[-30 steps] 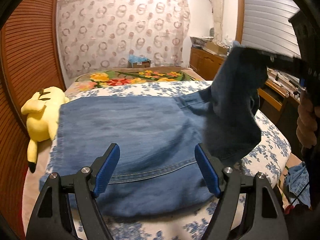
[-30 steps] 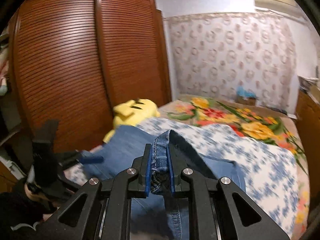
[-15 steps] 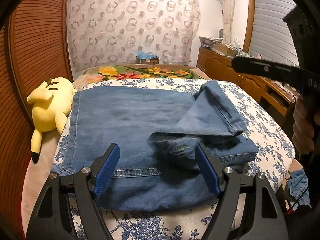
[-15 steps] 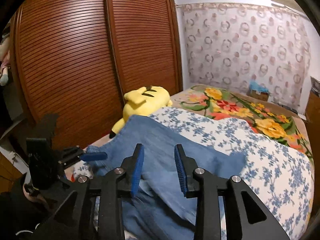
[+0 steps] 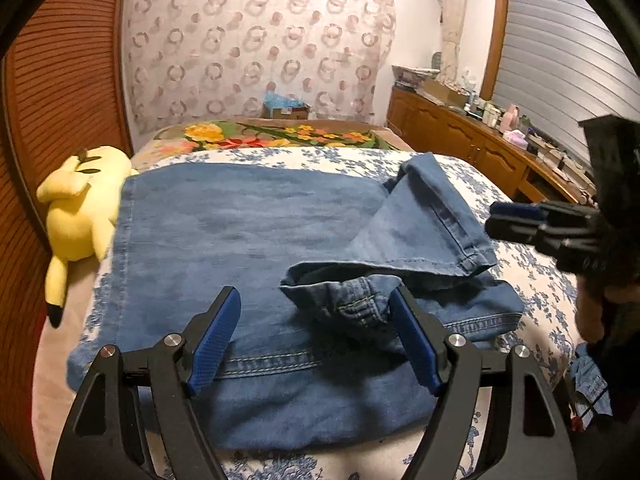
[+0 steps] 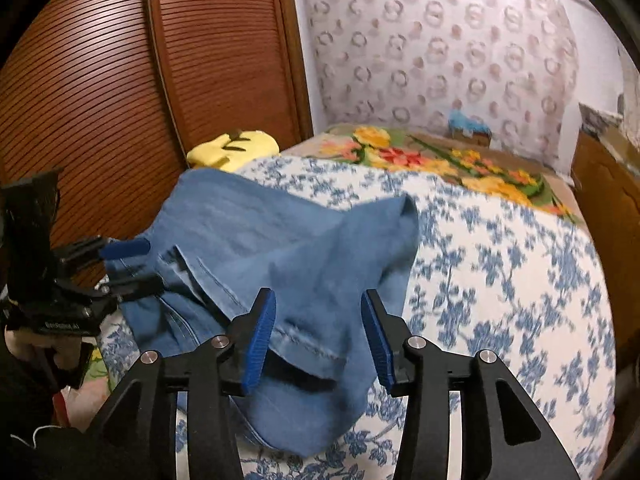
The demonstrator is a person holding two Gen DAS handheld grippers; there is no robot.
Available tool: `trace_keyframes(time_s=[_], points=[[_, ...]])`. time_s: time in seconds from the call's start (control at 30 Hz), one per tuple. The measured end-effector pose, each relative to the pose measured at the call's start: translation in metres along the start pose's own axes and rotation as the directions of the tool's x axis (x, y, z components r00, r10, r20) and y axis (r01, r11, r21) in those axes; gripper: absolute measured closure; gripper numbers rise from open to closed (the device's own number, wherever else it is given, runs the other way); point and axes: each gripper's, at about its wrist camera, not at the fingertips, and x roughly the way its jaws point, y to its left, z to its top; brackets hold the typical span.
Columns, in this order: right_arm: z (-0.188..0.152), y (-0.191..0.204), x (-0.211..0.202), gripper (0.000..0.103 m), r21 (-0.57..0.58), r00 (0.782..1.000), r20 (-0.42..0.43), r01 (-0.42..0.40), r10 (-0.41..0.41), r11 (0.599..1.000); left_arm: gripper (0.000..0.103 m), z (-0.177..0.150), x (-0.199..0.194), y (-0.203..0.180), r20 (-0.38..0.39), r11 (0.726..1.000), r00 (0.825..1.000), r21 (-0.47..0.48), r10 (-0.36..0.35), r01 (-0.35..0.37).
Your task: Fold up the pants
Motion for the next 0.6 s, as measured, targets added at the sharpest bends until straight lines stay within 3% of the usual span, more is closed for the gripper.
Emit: trace_keyframes(time_s=[0.27, 0.5, 0.53, 0.57, 0.6], points=[[-0.005, 0.009, 0.006, 0.056, 0.044, 0.998, -0.059, -0.015, 0.018, 0.999, 0.025, -0.003, 0.022, -0.004, -0.069, 1.000, 0.997, 0.003, -0.019, 0.019], [-0.005, 0.009, 0.012, 0.056, 0.089, 0.992, -0.077, -0.092, 0.099, 0.992, 0.074, 0.000, 0.020, -0.004, -0.050, 0.998, 0.997, -0.002, -0.056, 0.056], [-0.006, 0.007, 0.013, 0.059, 0.097, 0.991, -0.079, -0.103, 0.110, 0.990, 0.076, 0.000, 0.017, -0.005, -0.040, 0.998, 0.998, 0.002, -0.056, 0.056], [-0.005, 0.006, 0.012, 0.075, 0.100, 0.990, -0.075, -0.110, 0.118, 0.989, 0.078, 0.001, 0.014, -0.006, -0.029, 0.998, 0.998, 0.005, -0.054, 0.055], [-0.004, 0.006, 0.013, 0.084, 0.094, 0.989, -0.072, -0.121, 0.128, 0.988, 0.079, 0.002, 0.009, -0.007, -0.016, 0.998, 0.998, 0.007, -0.060, 0.060]])
